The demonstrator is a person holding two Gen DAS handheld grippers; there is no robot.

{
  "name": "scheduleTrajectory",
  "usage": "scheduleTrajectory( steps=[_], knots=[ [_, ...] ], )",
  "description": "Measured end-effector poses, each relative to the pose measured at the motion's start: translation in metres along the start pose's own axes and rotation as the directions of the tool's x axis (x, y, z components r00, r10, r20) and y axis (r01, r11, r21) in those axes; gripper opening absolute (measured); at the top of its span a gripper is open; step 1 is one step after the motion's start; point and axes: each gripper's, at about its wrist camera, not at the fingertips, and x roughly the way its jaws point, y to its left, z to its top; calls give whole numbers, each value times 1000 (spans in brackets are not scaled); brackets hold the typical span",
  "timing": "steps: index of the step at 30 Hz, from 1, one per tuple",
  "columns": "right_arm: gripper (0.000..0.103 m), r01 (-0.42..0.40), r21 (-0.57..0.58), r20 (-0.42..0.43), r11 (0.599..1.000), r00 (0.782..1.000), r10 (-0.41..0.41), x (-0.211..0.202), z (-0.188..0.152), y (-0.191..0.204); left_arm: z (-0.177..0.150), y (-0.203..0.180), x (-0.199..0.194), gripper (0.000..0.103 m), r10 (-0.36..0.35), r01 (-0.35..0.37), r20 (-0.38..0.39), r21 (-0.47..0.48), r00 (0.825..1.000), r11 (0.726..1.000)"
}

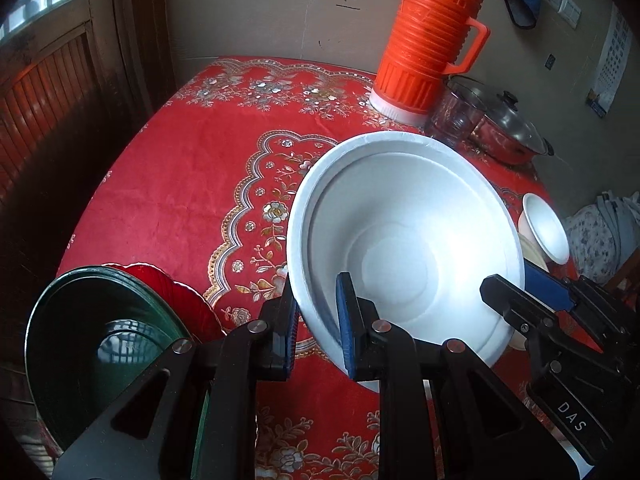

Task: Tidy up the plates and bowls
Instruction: 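Lift the white bowl and carry it toward the green basin, then lower the white bowl into the green basin with both grippers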

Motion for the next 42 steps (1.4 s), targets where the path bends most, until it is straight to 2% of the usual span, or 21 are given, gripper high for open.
scheduleTrajectory(
  steps=[11,32,42],
  knots=[
    [35,8,-25,28,1000,1000,-8,-25,-20,19,-27,5,-29,17,17,-18,58,5,998,1000],
    [40,-70,-153,29,986,997,75,-28,-16,85,-52,64,-72,17,87,-78,126,-74,988,994],
    [45,-118,-232,-6,965,993,119,-14,-13,120,-65,108,-82,17,129,-111,120,-145,984,983]
  ],
)
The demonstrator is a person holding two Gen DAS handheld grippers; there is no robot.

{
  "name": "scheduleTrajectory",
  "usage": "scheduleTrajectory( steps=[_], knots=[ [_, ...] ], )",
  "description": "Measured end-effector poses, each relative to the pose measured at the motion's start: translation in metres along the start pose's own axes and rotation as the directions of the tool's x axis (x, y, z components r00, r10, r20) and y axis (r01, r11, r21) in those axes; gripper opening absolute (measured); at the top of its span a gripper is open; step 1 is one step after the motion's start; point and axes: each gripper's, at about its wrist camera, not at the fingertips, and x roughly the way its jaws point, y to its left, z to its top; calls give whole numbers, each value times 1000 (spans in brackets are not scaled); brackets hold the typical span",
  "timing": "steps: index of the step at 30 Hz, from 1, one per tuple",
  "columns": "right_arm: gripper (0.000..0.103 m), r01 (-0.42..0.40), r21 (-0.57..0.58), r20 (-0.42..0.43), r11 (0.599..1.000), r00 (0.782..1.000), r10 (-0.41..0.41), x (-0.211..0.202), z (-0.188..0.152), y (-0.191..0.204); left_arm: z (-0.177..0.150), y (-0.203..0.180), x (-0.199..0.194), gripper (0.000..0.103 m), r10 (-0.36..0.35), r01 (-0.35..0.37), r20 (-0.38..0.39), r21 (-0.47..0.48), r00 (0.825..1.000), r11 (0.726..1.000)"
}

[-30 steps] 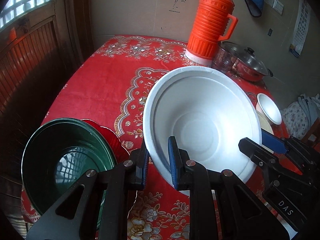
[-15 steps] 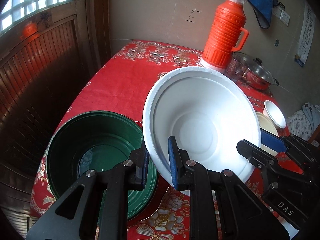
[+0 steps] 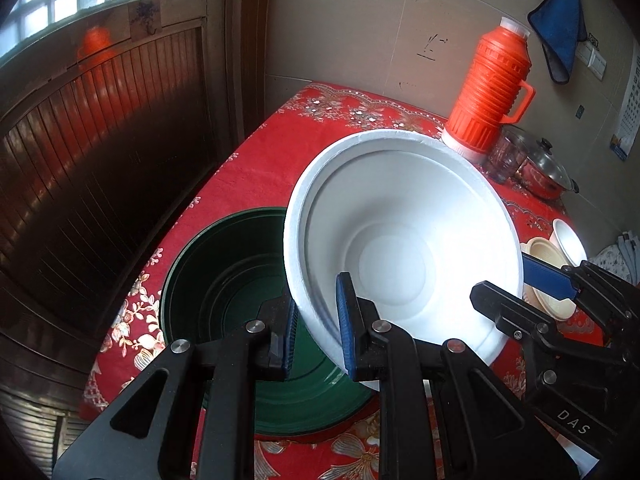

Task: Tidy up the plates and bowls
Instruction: 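Lower the white bowl into the green basin with both grippers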

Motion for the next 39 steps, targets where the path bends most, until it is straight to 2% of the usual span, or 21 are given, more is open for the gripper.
scheduleTrajectory(
  steps=[13,24,33,39],
  knots=[
    [45,-78,-86,-82,993,994,71,39,4,40,-22,55,10,18,44,-48,-62,-75,997,996],
    [48,-96,-105,-130,990,988,82,52,0,53,-34,62,17,19,53,-60,-84,-73,995,996],
    [49,-92,-111,-126,990,989,78,49,2,56,-36,63,17,19,52,-58,-84,-72,995,996],
    [54,-83,-91,-116,992,991,72,46,2,49,-38,60,15,18,64,-69,-80,-63,995,996]
  ],
)
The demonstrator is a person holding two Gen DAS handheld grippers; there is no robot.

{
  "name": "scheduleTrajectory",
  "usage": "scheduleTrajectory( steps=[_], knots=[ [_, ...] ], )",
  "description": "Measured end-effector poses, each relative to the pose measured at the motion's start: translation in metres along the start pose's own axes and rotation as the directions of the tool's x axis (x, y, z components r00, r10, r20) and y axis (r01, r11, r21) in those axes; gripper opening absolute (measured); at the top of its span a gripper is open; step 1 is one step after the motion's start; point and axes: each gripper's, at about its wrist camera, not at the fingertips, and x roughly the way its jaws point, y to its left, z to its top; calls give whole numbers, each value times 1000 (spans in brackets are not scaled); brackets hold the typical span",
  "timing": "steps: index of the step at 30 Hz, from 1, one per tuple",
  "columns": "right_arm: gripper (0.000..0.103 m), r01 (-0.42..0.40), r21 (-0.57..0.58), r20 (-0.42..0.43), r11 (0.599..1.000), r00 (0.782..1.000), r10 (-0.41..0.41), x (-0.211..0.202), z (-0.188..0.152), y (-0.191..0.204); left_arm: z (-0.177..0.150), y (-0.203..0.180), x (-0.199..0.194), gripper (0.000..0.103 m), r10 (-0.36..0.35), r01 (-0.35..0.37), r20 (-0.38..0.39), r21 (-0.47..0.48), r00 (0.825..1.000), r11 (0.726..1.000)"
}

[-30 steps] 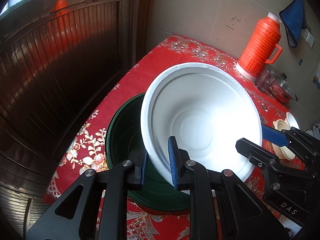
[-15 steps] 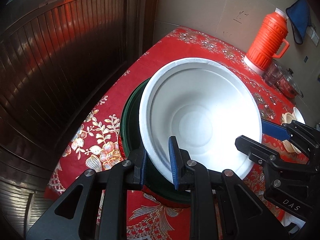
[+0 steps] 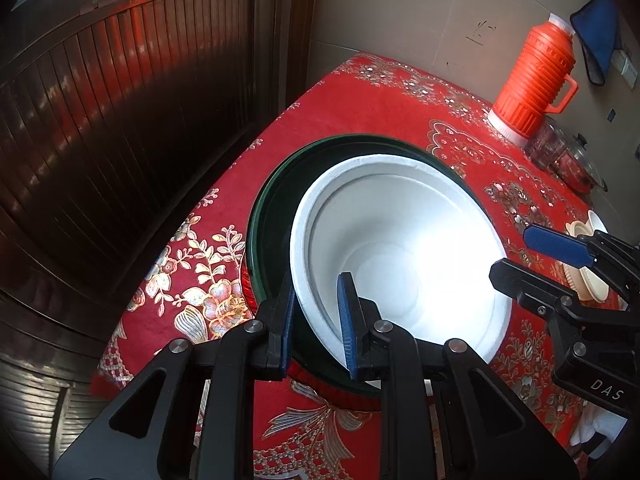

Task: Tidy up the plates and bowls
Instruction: 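Lower the white bowl into the green basin with both grippers, then open both grippers and withdraw them from the white bowl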

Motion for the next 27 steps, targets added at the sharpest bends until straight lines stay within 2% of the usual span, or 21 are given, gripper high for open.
scheduleTrajectory(
  steps=[8,9,11,13,16,19,27],
  knots=[
    [56,-7,16,1,1000,1000,7,1,-2,-3,-1,-3,-3,19,15,-16,27,3,1000,1000],
    [58,-8,17,2,1000,1000,8,1,-2,-2,0,-3,-3,22,16,-16,29,2,999,1000],
    [59,-9,15,3,1000,1000,9,0,-2,-1,0,-4,-4,41,4,-4,32,4,999,1000],
    [59,-10,11,7,1000,1000,10,-1,-2,0,0,-5,-7,44,-1,1,46,7,999,1000],
    [61,-11,10,13,1000,1000,11,-3,-1,1,1,-7,-14,45,44,-46,87,20,995,999],
    [64,-17,16,16,1000,1000,16,-4,-1,1,2,-6,-20,59,35,-36,112,7,993,999],
    [66,-26,37,29,999,999,25,-8,-2,-3,7,-11,-32,59,50,-52,164,6,985,999]
  ],
)
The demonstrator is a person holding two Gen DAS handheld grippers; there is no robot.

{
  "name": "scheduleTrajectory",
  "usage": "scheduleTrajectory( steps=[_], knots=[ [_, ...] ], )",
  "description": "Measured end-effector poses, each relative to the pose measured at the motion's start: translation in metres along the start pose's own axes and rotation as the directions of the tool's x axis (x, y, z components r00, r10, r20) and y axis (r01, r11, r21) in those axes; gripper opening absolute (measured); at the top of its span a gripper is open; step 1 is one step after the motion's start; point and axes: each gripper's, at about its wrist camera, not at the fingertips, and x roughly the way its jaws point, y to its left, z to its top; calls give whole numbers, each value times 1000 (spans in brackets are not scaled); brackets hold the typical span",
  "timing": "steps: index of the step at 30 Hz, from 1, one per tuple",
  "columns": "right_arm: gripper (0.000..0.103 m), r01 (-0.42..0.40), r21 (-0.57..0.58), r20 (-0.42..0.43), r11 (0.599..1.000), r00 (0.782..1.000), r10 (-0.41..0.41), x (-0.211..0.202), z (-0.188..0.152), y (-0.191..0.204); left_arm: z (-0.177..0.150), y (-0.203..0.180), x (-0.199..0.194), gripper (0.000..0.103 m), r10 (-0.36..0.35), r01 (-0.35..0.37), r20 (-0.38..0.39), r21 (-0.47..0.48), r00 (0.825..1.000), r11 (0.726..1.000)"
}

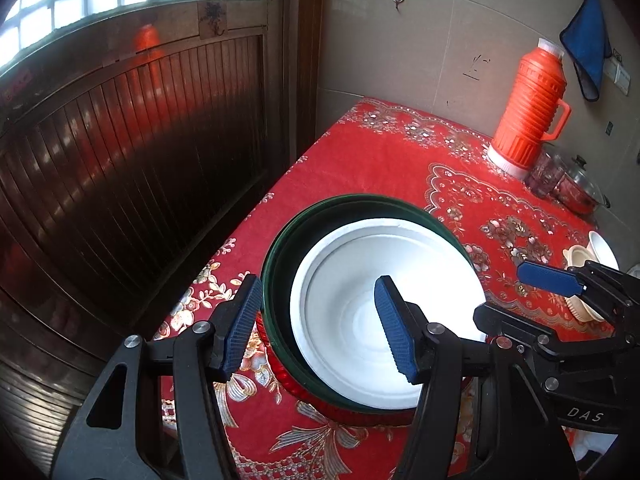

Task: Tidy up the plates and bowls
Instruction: 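Open both grippers and withdraw them from the white bowl, then move both grippers to the beige plastic bowl and grasp its rim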

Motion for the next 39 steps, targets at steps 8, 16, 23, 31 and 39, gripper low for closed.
scheduleTrajectory(
  steps=[8,16,23,31,39],
  knots=[
    [73,2,39,12,999,1000,-2,-8,-6,-12,3,-17,0,59,-24,24,11,16,1000,1000],
    [73,12,94,28,996,1000,-15,-20,-15,-31,8,-42,5,59,-53,52,6,55,999,997],
    [76,47,159,40,986,998,-54,-36,-27,-58,10,-73,9,59,-92,91,2,102,996,991],
    [76,101,235,43,967,992,-114,-59,-48,-94,12,-115,15,59,-145,146,-17,161,989,976],
    [78,159,312,44,937,983,-181,-86,-72,-130,9,-163,23,59,-205,211,-51,228,978,951]
  ],
)
